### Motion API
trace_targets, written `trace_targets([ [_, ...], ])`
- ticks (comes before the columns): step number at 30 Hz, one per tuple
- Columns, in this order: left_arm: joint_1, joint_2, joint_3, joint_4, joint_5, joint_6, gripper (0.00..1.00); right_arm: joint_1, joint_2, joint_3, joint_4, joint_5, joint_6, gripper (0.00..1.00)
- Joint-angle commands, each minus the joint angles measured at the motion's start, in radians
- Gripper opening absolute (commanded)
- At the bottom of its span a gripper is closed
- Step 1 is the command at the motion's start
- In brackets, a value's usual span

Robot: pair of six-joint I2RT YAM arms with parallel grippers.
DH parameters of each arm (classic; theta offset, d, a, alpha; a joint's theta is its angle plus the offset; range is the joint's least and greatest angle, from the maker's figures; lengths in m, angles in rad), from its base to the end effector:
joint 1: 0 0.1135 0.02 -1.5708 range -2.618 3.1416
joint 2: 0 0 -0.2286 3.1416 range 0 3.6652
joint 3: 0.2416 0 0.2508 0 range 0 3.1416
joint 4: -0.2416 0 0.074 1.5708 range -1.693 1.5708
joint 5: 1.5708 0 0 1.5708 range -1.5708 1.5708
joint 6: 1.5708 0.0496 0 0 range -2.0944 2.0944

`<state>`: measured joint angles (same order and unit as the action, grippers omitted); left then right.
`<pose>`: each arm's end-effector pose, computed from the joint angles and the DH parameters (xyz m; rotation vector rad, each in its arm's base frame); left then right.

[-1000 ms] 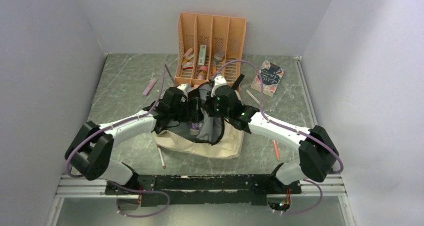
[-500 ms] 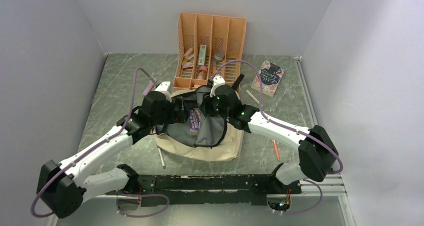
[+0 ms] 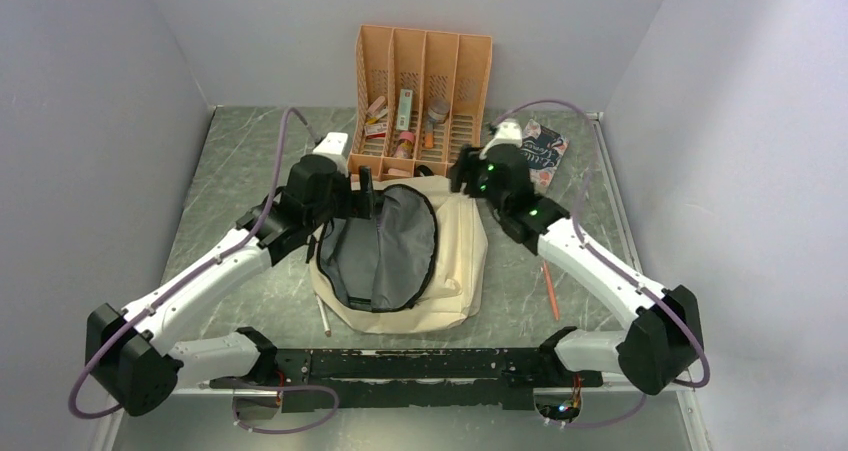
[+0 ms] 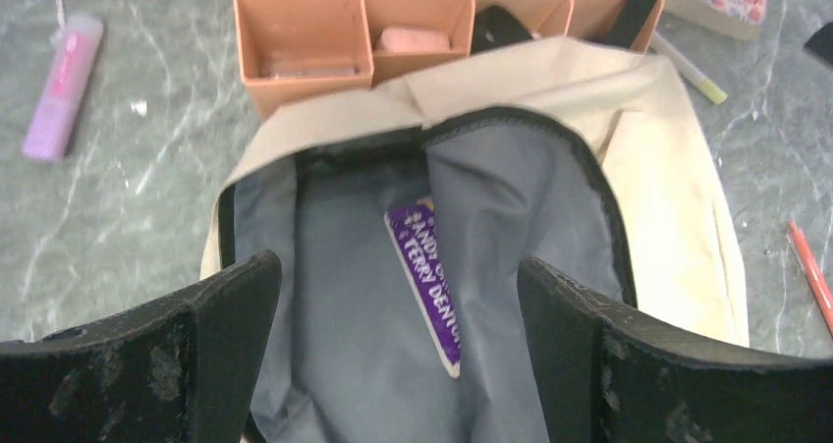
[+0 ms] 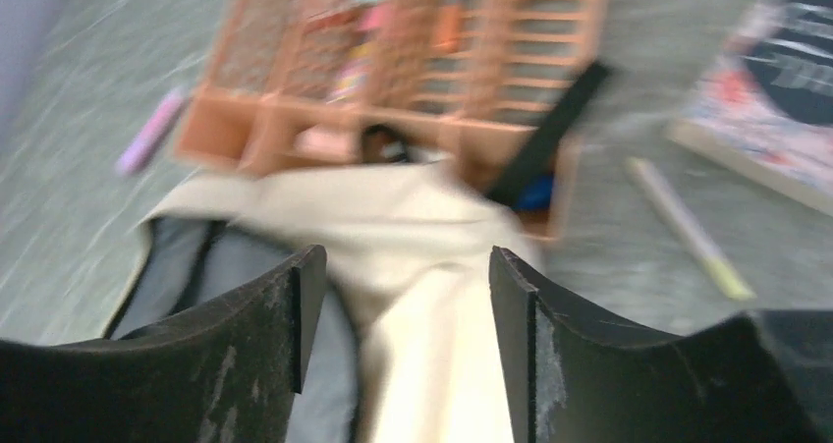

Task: Pack the student bag
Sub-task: Move the book to the center of the board.

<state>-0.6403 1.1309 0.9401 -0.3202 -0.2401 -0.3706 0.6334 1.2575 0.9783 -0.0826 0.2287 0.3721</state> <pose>0.2313 -0.1576 0.2733 0.1341 2.0825 -0.3707 0.2602 0.1771 0.2783 -0.1003 1.9466 0.4512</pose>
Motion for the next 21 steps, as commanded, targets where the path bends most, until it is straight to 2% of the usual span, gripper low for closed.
trace_targets([
  [1, -0.003, 0.069, 0.12, 0.019, 0.018, 0.089, 0.93, -0.198, -0.019, -0.002, -0.078, 0.114, 0.074, 0.68],
  [5, -0.002, 0.128, 0.165, 0.04, 0.027, 0.141, 0.93, -0.365, 0.01, 0.0, -0.089, 0.12, 0.1, 0.82],
  [7, 0.001, 0.145, 0.162, 0.043, 0.032, 0.149, 0.92, -0.439, 0.045, 0.011, -0.099, 0.097, 0.109, 0.86],
  [14, 0.007, 0.128, 0.112, 0.068, 0.091, 0.137, 0.92, -0.619, 0.209, 0.031, -0.059, 0.021, 0.136, 0.93],
  [21, 0.009, 0.123, 0.105, 0.063, 0.111, 0.142, 0.92, -0.734, 0.389, 0.062, 0.054, -0.146, 0.138, 0.92],
])
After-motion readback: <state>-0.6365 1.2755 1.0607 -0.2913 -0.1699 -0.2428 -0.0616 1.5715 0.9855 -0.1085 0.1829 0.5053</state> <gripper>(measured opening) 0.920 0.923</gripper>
